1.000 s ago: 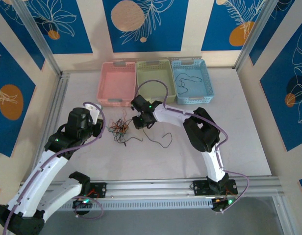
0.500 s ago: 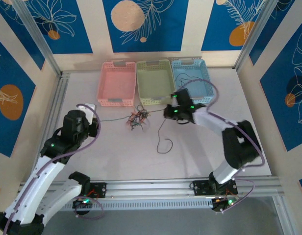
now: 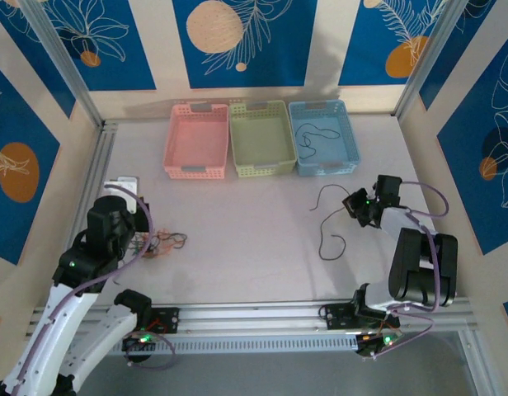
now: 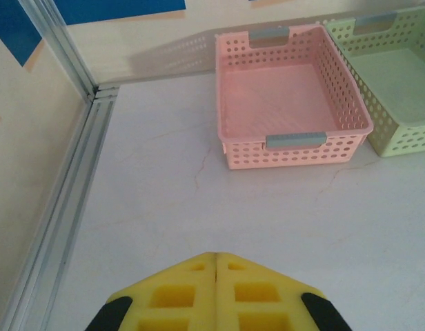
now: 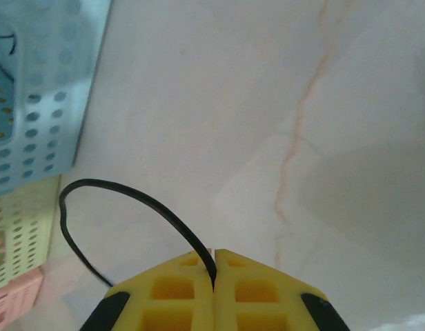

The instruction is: Untangle the cables

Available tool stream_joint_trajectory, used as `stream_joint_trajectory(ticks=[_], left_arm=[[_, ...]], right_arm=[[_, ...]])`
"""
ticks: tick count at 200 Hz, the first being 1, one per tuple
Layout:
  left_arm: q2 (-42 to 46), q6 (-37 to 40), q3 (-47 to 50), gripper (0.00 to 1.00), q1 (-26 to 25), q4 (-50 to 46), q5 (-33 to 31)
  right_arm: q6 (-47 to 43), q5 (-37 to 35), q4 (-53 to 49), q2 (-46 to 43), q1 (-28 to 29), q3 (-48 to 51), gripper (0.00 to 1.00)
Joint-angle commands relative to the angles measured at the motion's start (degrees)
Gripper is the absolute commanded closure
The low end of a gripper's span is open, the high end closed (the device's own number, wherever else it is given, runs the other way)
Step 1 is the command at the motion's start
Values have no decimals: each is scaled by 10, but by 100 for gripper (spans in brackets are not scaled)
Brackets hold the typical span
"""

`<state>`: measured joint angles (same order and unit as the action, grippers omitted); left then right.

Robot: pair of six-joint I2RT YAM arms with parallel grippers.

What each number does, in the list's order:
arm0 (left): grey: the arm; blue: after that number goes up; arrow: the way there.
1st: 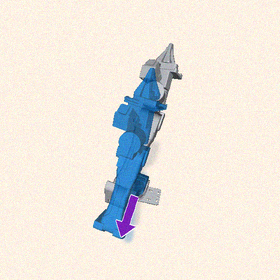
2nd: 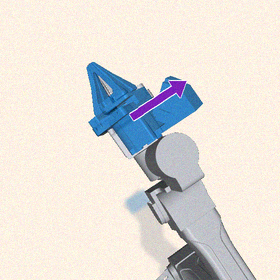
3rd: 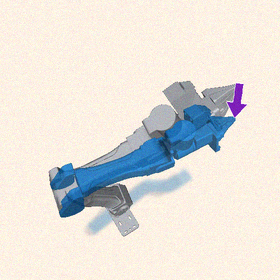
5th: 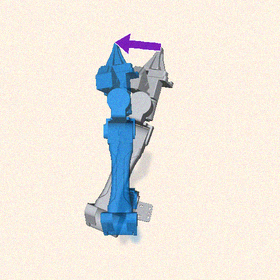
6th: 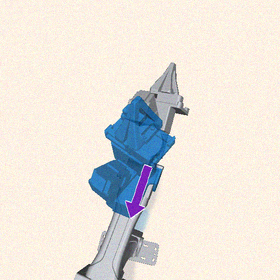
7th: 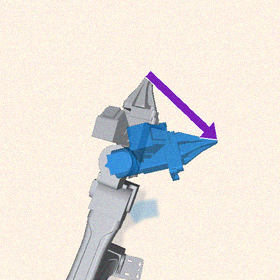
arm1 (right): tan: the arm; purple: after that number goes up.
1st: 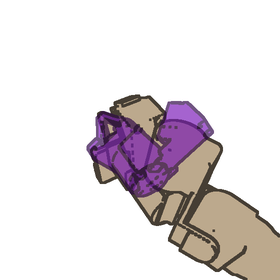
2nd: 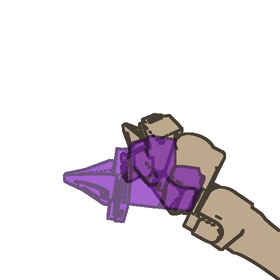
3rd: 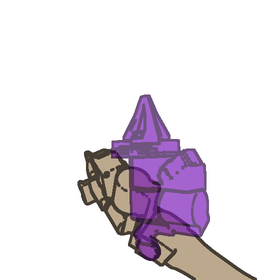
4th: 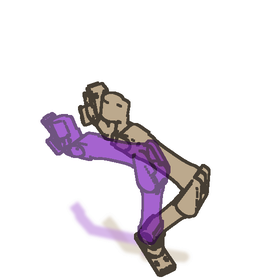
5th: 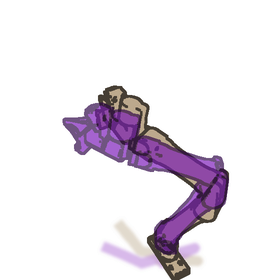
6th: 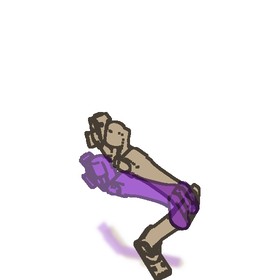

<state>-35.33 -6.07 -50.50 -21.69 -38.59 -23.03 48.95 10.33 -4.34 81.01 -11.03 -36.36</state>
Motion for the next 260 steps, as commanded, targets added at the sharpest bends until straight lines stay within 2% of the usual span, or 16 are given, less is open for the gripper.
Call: stream_joint_trajectory(ticks=[1,43,68,88,118,143,170,204,232,260], left_arm=[[-13,0,6,100,6,10,39],[-24,4,9,100,7,16,80],[-26,5,10,100,7,20,101],[-30,6,9,100,7,21,123],[-28,6,10,100,6,23,132],[-35,7,10,100,6,24,141],[-36,9,11,100,6,23,145],[-39,10,12,100,6,23,153],[-44,10,11,100,6,23,158],[-42,11,11,100,6,23,158]], right_arm=[[-3,26,15,-14,23,-20,100],[-10,25,-5,-110,67,-59,100],[-33,-24,-61,-158,112,-165,100],[-45,-67,-75,-147,135,-263,100],[-60,-118,-98,-65,138,-419,100],[-51,-183,-83,23,135,-511,100],[-33,-200,-96,135,128,-621,100],[-21,-240,-104,259,131,-725,100],[-27,-283,-158,349,134,-822,100],[-14,-281,-215,412,134,-861,100]])
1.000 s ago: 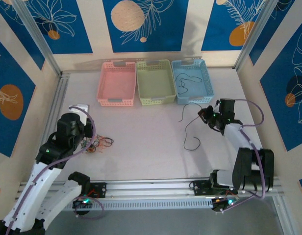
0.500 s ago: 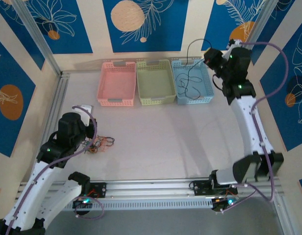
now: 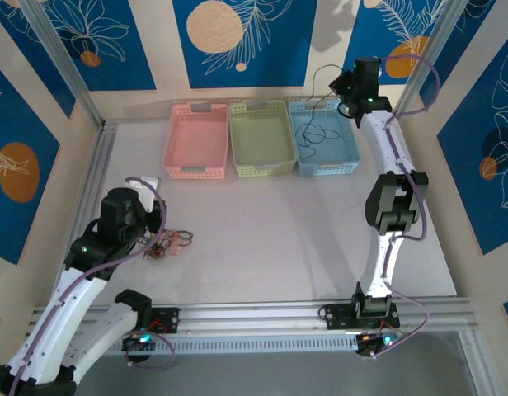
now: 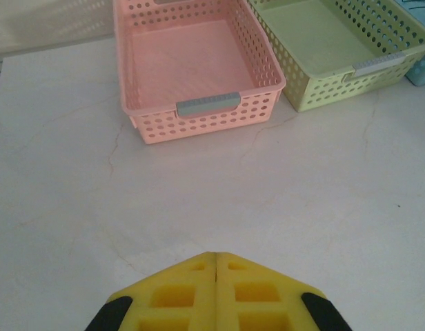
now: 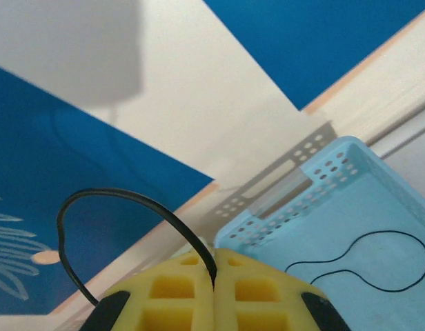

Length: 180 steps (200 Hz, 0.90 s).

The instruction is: Untangle the cables

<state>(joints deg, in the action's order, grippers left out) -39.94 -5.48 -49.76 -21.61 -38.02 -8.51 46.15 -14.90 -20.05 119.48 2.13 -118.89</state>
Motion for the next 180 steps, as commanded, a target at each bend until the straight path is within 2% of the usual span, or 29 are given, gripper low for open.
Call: stream_joint_trajectory(ticks=[1,32,49,62,83,102,128,161,180], left_arm=[[4,5,4,100,5,17,13],[2,5,4,100,5,17,16],[-3,5,4,100,5,17,19],[-4,5,4,100,5,17,21],[-4,5,4,100,5,17,22],[-5,5,4,100,5,17,23],[-7,5,4,100,5,18,30],[-7,4,7,100,5,31,86],[-15,-1,11,100,5,49,144]], right_arm=[[15,-29,-59,28,2,-35,100],[55,-29,-65,44,6,28,100],[63,-20,-74,54,7,42,82],[67,-16,-90,56,4,40,74],[75,6,-118,40,-9,44,69],[78,40,-109,-2,-21,86,68],[68,92,-80,-107,-23,188,68],[37,147,34,-313,12,457,68],[19,127,84,-431,56,606,68]])
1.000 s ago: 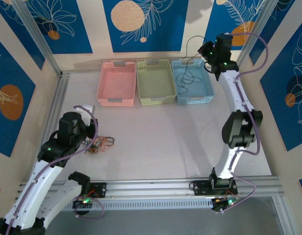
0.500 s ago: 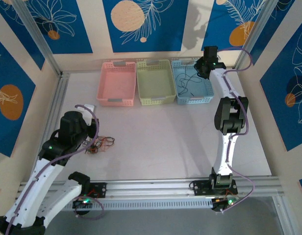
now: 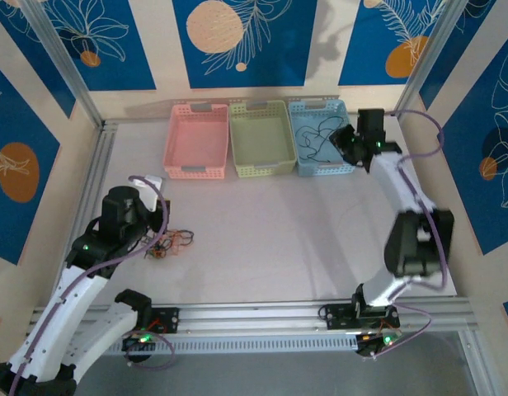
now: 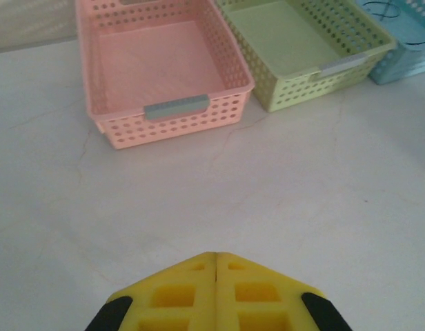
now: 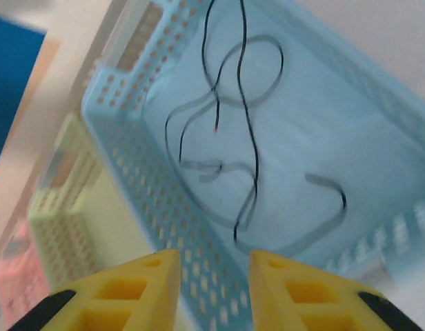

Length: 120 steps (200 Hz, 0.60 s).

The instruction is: Untangle the cables

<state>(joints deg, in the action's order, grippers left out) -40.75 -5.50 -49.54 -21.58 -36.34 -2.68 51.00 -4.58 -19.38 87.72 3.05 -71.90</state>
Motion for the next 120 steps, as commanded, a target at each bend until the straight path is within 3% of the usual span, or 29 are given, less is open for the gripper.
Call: stream_joint_trajectory(ticks=[1,17,54,88,120], left_arm=[[-7,-1,9,100,5,33,90],[-24,-12,7,100,4,55,176],[-110,-122,-55,100,-7,121,330],[-202,-216,-69,100,-50,221,360],[-276,-233,-44,100,-78,292,332]], right_arm=[[-30,22,80,-121,50,144,68],[-35,7,138,-216,80,254,67],[-77,79,236,-347,101,398,61],[-75,179,223,-343,121,417,65],[-23,167,233,-277,182,425,65]])
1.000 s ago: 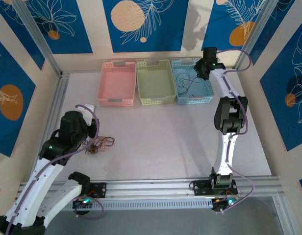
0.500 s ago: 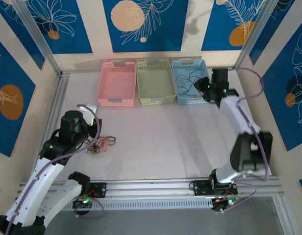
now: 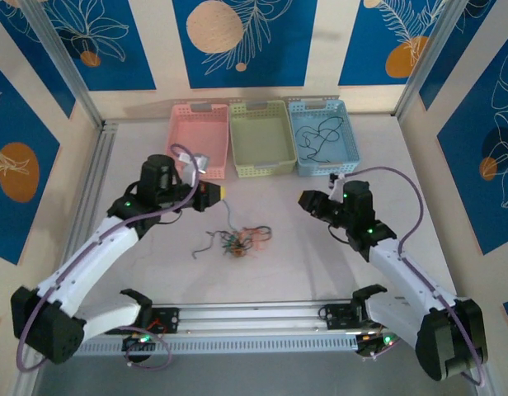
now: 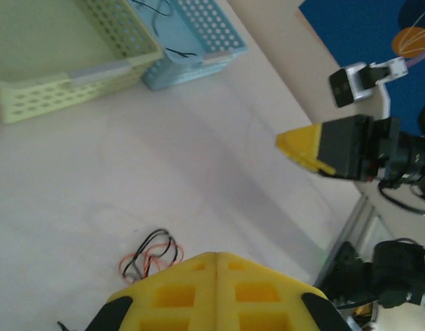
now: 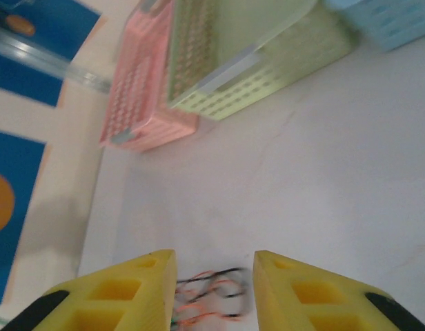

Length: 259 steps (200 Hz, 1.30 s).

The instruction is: Untangle the cables

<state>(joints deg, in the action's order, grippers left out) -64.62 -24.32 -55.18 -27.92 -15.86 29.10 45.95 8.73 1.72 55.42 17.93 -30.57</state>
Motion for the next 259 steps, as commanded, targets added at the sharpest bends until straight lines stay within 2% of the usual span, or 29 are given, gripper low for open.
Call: stream_joint_trajectory(ticks=[1,40,66,88,121,189,259], left_arm=[[-39,-46,14,100,-14,89,12],[-79,-47,79,100,-14,106,-53],[-79,-44,102,100,-14,103,-81],[-72,-38,109,100,-14,91,-102],[-56,-39,124,100,-14,80,-121],[-13,-44,166,100,-14,80,-121],[-14,-35,179,100,-14,90,-116]], right_arm=[[28,34,23,49,35,12,65],[20,88,-1,182,87,-52,63],[8,81,-4,214,127,-74,61],[5,80,-32,238,135,-97,60],[62,67,-24,233,154,-75,60],[157,-11,-147,246,218,-104,64],[187,-21,-150,253,219,-122,64]])
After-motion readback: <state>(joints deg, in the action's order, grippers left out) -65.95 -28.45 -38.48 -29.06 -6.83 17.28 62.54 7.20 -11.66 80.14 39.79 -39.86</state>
